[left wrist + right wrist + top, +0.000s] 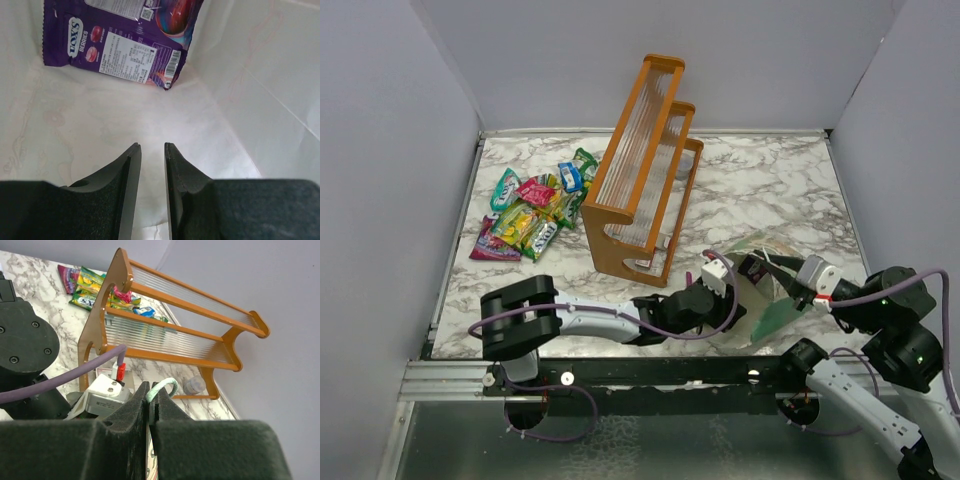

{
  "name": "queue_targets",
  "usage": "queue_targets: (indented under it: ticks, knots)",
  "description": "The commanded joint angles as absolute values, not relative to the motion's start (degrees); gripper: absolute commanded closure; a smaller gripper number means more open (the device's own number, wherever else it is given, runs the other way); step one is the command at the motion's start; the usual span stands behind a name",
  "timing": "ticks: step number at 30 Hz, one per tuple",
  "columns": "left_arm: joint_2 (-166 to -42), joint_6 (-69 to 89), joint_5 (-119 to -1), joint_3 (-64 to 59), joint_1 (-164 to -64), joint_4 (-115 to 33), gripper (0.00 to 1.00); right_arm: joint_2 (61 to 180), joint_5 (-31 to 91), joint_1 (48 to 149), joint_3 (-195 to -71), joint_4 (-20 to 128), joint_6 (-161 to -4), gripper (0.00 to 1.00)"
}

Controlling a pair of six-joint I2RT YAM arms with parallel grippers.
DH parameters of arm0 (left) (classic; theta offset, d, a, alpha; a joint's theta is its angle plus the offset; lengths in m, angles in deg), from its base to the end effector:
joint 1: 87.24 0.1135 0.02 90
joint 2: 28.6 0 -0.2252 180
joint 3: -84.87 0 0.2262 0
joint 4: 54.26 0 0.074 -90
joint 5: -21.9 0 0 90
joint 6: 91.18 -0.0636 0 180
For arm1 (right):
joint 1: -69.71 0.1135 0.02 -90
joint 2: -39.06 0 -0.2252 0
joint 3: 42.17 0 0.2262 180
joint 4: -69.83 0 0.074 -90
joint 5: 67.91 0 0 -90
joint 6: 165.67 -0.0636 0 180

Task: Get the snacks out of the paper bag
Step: Take out the snack from the paper bag.

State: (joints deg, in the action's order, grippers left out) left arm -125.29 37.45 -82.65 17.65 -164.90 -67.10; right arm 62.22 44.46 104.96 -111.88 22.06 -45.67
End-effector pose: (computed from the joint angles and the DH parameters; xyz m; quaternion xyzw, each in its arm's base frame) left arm 0.0953 -0.3610 0.1871 0.1944 0.7751 -0.4498 0.3990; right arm 0.0688 0.0782 0.3635 -0.4922 0.5173 0.1699 0.6792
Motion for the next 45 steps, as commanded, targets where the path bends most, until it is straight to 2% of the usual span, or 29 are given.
queue_targets:
  ticks: [1, 7, 15, 21, 27, 30, 34, 38, 40, 45]
  knots:
    - [-125.5, 37.9, -80.6, 16.2, -164.1, -71.0, 0.72, 61.4, 43.8, 105.1, -111.3, 27.1, -46.8, 0.98]
    - [-125.2, 29.9, -85.0, 13.7, -162.6, -63.1, 0.71, 62.7, 41.9, 105.1, -110.0, 20.7, -44.4, 0.98]
    - [-127.8, 27.8, -76.2, 9.6, -154.8, -61.8, 0.71, 63.8, 43.7, 105.1, -111.2, 7.3, -44.4, 0.98]
    - [-126.5, 26.6, -72.8, 7.4, -154.0, -59.1, 0.69, 62.5, 41.4, 105.1, -109.9, 13.9, -46.6, 0.98]
    - [-117.9, 32.9, -66.7, 10.7, -154.1, -55.6, 0.55, 67.2, 42.2, 105.1, -105.5, 20.6, -44.5, 0.98]
    - [-114.4, 37.2, -65.1, 11.0, -154.1, -53.7, 0.52, 69.0, 42.1, 105.1, -104.9, 22.7, -44.5, 0.98]
    - [-112.1, 48.7, -68.7, 9.9, -154.1, -48.3, 0.46, 69.1, 42.3, 105.1, -103.6, 25.6, -45.6, 0.98]
    - [-111.7, 55.8, -69.4, 9.2, -154.2, -47.2, 0.49, 68.6, 42.5, 105.1, -103.8, 26.4, -46.6, 0.98]
    - [-110.6, 54.8, -73.2, 8.2, -154.9, -44.7, 0.49, 68.1, 42.4, 105.1, -104.0, 26.1, -46.7, 0.98]
    - [-107.2, 45.7, -86.7, 4.3, -155.2, -31.4, 0.39, 66.8, 41.3, 105.1, -104.5, 24.4, -46.0, 0.98]
